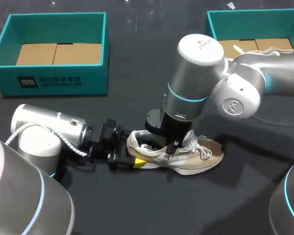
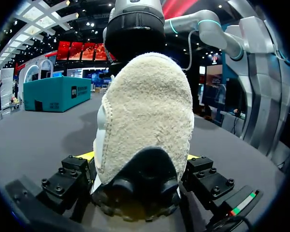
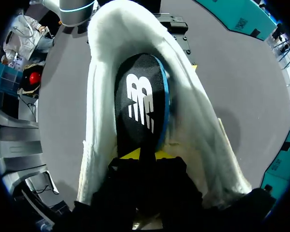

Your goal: Take the shoe out of the shoebox, open the shoe tongue, remove and reinsert the insole, then place the shoe into the shoebox

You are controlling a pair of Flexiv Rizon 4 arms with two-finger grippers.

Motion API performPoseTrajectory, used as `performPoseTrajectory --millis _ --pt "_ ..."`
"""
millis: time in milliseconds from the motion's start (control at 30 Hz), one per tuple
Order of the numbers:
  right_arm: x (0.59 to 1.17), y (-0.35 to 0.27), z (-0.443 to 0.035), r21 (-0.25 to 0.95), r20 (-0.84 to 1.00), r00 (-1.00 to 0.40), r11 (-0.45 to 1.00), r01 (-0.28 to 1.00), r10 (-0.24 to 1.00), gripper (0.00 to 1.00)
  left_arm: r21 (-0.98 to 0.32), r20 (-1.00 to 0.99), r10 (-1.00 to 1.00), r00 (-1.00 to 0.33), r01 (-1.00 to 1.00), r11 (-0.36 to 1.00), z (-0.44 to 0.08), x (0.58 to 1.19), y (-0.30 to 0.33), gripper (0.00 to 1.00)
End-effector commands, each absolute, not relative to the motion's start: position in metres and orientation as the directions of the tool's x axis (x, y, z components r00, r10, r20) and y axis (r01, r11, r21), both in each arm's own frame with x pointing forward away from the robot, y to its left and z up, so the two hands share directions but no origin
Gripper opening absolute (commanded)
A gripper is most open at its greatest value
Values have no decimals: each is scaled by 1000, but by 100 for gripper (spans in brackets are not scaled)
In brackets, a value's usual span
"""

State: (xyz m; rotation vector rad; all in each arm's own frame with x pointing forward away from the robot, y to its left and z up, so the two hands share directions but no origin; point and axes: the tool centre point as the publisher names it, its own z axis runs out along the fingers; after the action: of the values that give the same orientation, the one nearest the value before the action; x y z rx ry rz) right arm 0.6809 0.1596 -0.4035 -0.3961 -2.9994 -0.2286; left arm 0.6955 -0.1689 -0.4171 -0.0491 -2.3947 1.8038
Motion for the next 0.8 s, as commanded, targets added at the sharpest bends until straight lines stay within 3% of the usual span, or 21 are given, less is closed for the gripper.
performPoseTrajectory --millis 33,800 --pt "658 160 -415 180 87 -966 949 257 245 0 -958 95 109 -990 -61 281 -421 695 -166 0" --pt "677 137 -360 501 -157 -971 862 79 181 0 -958 95 109 -990 -61 281 -421 695 -166 0"
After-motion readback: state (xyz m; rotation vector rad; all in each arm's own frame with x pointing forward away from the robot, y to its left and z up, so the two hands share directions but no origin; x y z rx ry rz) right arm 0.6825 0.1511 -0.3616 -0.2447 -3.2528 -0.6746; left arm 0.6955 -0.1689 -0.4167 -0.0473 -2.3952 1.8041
